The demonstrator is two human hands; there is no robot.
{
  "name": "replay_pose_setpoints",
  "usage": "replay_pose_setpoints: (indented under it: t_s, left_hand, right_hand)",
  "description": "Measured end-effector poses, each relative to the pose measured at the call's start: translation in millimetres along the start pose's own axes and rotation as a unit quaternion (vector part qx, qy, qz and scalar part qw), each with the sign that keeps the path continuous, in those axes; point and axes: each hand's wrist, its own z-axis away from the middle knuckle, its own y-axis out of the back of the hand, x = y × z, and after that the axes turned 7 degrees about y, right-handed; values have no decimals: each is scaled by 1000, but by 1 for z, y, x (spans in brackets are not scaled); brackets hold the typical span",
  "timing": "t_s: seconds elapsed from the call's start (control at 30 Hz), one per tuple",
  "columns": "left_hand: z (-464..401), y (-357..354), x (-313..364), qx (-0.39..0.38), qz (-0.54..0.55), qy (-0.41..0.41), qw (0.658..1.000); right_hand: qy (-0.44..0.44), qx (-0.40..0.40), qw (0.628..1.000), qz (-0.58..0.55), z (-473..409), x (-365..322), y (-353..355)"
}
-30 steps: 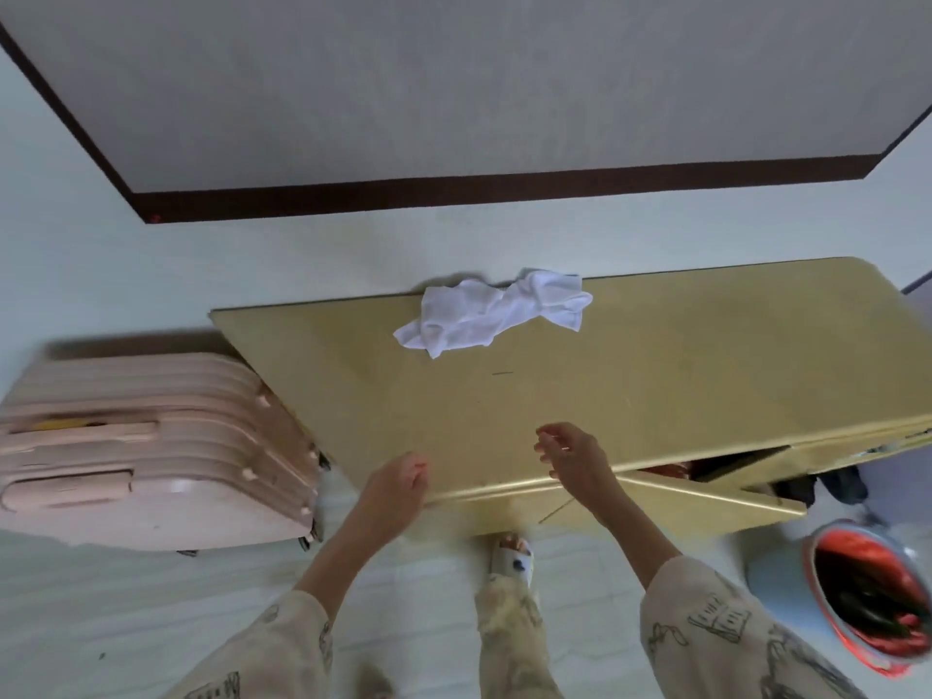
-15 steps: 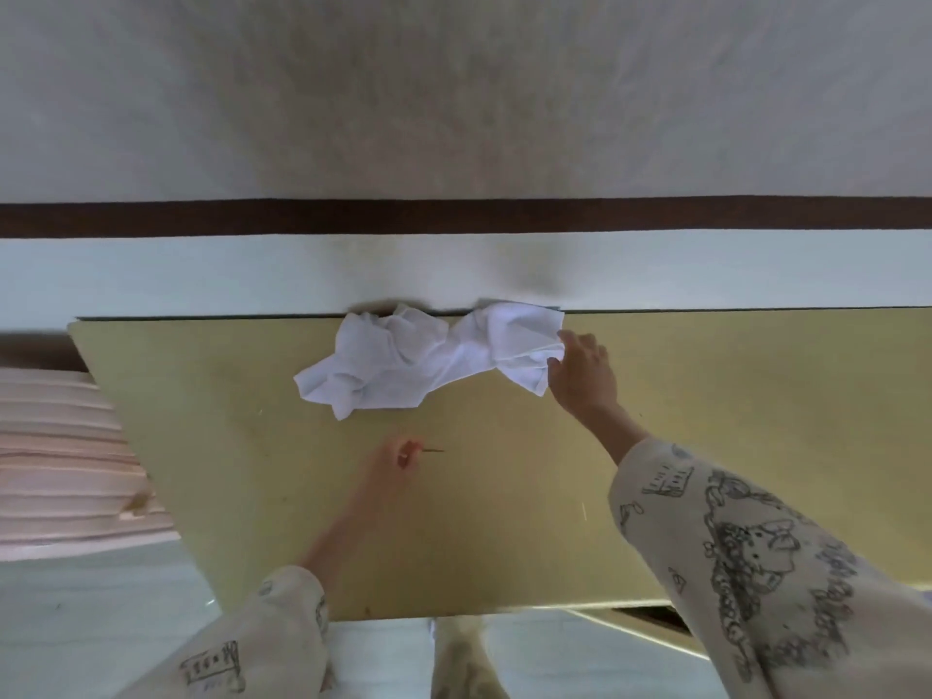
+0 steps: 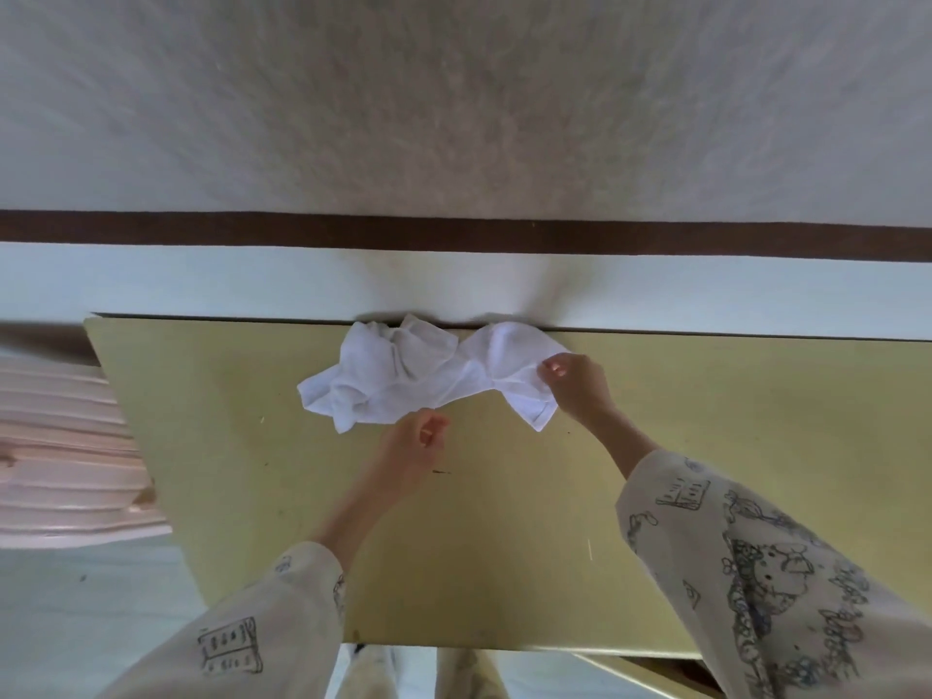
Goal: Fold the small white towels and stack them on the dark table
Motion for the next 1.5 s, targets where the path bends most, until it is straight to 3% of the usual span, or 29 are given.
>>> replay_pose_setpoints:
  t_s: [0.13,0.23,0.4,0.47,0.67,0.8,1.1,1.33,1.5]
  left_hand:
    - [11,5,24,-13,22,-15,1000]
    - [21,10,40,-2,56,-33,998]
    - [44,36,45,113,-15,-166,979]
    - [57,48,46,120,-21,-195,973]
    - [99,67,46,174,8,-207,963]
    - [113,82,18,200,-42,-192,960]
    - [137,112,-19,224,-110,-137,959]
    - [165,79,19,269,-14,-191,944]
    - [175,32,7,189,-61,-163,966]
  right_hand:
    - [12,-22,989,-143,28,-29,9]
    - [41,-66,979,-188,54,-58,18]
    - [169,-91,978,-83,95,-102,39]
    - [198,-83,975,-62,111,-115,47]
    - [236,-45,970,-44,162,-148,60]
    - [248,-4,967,-52,189,-157,66]
    - [189,118,974,-48,212,-101,105]
    - [216,163,962,-20,226,-37,126]
    - [195,116,974,10,239,17,122]
